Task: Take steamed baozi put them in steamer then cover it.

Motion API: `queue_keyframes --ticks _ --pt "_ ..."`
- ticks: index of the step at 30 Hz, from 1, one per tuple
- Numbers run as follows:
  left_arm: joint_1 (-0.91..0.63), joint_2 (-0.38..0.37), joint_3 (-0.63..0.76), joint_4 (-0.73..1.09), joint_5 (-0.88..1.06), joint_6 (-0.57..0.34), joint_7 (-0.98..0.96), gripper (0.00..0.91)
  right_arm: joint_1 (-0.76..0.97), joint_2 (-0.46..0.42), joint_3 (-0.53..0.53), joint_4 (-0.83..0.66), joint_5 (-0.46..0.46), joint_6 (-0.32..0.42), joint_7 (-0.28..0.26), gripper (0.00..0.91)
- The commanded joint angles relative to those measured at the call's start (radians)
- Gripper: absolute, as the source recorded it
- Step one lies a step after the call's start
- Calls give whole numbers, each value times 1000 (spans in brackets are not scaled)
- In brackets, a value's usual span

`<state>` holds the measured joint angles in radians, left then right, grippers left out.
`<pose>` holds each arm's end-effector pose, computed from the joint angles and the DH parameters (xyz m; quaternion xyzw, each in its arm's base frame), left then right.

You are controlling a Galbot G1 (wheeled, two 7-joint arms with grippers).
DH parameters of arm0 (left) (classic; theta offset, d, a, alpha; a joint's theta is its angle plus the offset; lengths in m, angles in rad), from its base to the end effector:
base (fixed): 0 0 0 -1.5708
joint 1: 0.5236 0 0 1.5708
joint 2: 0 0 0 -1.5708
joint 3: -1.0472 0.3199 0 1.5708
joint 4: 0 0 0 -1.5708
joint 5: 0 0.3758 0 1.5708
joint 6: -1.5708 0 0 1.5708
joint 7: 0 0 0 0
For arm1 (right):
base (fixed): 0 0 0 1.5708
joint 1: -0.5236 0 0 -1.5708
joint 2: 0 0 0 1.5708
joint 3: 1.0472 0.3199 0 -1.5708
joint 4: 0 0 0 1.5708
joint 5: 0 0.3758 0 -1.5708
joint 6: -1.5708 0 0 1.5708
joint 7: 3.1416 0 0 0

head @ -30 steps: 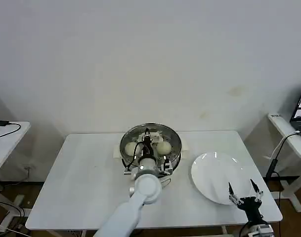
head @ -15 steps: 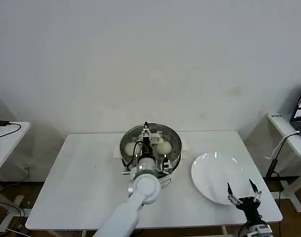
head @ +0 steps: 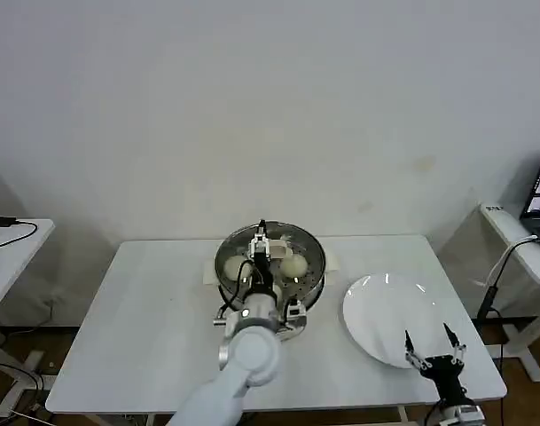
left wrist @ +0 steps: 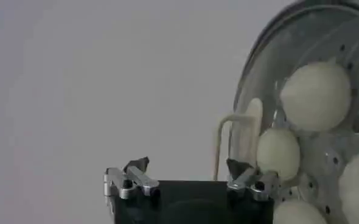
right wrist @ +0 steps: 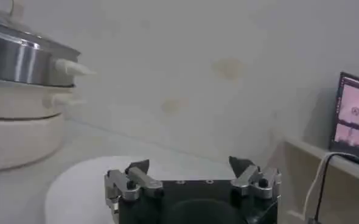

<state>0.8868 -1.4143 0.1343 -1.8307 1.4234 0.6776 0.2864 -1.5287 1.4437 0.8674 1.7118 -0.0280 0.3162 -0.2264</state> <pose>0.3244 -0.1845 -0.2060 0.0170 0.7463 0.6654 0.0075 0.1951 -0.1583 -0.3829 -0.0080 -0.9892 0.1448 0.0198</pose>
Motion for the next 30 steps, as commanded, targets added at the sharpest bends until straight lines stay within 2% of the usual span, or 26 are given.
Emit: queue_keyframes --ticks 1,4,5,6,7,8,10,13,15,16,20,22,30 --pt "178 119 -26 -262 -160 -45 -90 907 -2 0 -2 -1 -1 4 1 907" --pt "273 163 -110 -333 -428 -124 -256 907 -3 0 -4 -5 -1 7 3 907" --pt "305 167 -157 -338 -581 -215 -360 907 -5 0 -7 -4 -1 9 4 907" --pt "342 173 -203 -332 -687 -343 -418 907 -6 0 -8 -3 -2 10 5 907" --pt "363 179 -226 -328 -783 -415 -440 907 -10 -1 -10 -1 -2 11 6 907" --pt "416 185 -302 -323 -971 -524 -456 907 -15 -4 -11 1 -1 11 7 907" --pt "496 173 -400 -323 -1227 -606 -477 907 -25 -9 -14 8 -1 12 7 907" --pt "591 162 -541 -332 -1455 -656 -509 907 -38 -15 -19 20 1 10 6 907" --pt "637 150 -617 -317 -1490 -715 -527 907 -47 -18 -21 29 0 9 6 907" --pt "671 147 -655 -312 -1504 -714 -534 907 -51 -18 -23 36 1 7 6 907" --pt "744 136 -721 -312 -1591 -697 -532 907 -67 -23 -23 58 13 5 3 907" --pt "791 141 -743 -318 -1631 -696 -531 907 -78 -31 -28 79 57 -14 -2 907" --pt "908 149 -813 -247 -1623 -706 -531 907 -120 -43 -45 135 102 -64 -16 907"
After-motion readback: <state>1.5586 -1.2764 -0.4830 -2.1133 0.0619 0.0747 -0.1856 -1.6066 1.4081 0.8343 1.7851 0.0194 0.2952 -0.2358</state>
